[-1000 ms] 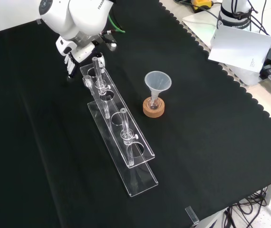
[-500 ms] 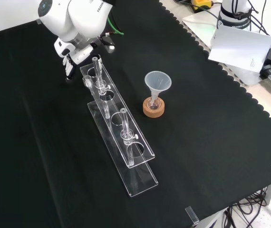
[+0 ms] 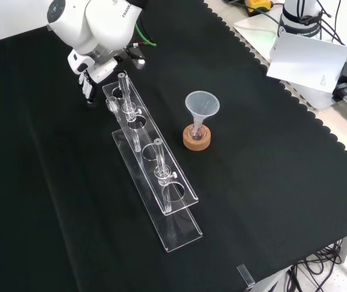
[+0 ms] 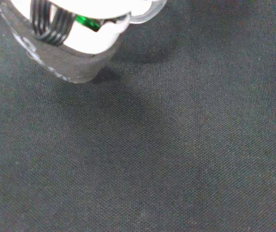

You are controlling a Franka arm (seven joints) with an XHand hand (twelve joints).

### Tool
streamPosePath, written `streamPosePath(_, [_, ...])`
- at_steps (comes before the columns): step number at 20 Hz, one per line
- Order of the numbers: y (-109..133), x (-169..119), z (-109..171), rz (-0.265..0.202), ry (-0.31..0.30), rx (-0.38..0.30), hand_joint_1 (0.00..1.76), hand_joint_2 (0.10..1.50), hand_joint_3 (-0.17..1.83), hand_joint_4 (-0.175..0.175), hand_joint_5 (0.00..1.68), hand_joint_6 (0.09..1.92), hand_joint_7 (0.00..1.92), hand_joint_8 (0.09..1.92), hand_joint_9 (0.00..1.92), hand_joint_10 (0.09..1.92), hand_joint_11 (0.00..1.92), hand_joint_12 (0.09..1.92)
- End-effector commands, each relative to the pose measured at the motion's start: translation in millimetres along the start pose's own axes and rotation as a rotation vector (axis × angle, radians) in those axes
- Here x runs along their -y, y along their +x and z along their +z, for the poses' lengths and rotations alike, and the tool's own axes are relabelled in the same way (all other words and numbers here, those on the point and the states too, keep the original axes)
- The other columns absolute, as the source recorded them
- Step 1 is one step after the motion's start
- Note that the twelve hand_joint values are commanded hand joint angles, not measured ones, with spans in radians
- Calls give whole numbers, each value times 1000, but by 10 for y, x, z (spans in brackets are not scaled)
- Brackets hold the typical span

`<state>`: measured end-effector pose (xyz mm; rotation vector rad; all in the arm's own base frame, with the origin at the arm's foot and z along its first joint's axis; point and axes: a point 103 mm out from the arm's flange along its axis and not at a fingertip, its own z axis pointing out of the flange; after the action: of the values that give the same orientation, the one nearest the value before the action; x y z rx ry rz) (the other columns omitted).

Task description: Pick up the weighing funnel.

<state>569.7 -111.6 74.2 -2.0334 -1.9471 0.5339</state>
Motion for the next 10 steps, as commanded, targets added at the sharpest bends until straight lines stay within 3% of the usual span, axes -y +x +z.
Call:
streamPosePath(1, [-24,-35,50,-2,8,0,1015,657,666,50,849,673,568,661,767,510,517,1275])
streamPosePath(10, [-53,-47,51,-2,8,5,1009,661,674,59,879,680,589,661,779,506,530,1270])
